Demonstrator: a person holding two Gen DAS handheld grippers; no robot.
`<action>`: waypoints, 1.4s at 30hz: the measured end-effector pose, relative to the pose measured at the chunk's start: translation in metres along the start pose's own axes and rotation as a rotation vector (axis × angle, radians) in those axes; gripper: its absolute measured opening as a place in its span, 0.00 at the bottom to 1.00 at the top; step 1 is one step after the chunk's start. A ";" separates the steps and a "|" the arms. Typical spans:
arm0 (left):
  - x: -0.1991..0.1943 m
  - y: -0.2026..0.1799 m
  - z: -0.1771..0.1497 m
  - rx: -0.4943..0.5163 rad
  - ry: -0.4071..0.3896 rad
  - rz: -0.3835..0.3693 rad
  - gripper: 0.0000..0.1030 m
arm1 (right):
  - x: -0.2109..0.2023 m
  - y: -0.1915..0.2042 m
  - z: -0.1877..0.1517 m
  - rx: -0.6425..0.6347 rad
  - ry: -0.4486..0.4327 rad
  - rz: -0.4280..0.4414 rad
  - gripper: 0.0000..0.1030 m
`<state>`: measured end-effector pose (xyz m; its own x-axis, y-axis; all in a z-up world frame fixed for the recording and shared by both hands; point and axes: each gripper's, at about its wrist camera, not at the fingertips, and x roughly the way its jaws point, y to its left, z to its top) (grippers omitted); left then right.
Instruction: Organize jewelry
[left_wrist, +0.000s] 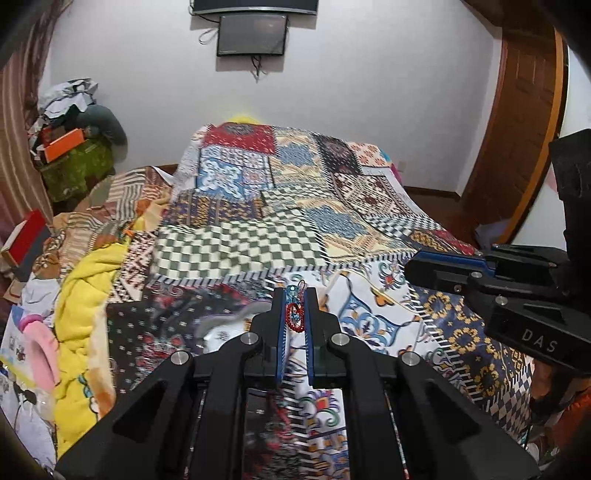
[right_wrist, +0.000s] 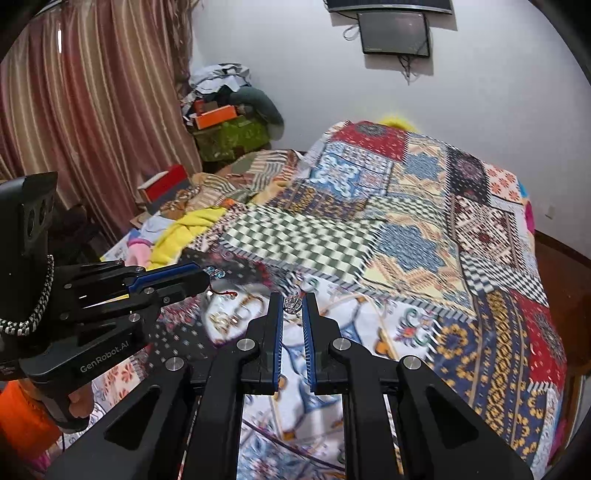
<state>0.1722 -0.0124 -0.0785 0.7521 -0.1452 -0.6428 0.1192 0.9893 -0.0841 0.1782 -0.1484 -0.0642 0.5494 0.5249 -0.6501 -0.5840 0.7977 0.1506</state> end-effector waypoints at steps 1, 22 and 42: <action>-0.002 0.004 0.001 -0.004 -0.005 0.007 0.07 | 0.003 0.004 0.002 -0.003 -0.003 0.008 0.09; 0.028 0.057 -0.012 -0.057 0.038 0.047 0.07 | 0.086 0.043 0.002 -0.016 0.115 0.124 0.09; 0.022 0.067 -0.009 -0.080 0.042 0.056 0.07 | 0.091 0.040 0.004 -0.003 0.162 0.116 0.19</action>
<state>0.1911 0.0512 -0.1055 0.7279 -0.0910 -0.6796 0.0243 0.9940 -0.1071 0.2069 -0.0674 -0.1138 0.3745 0.5586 -0.7401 -0.6400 0.7333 0.2296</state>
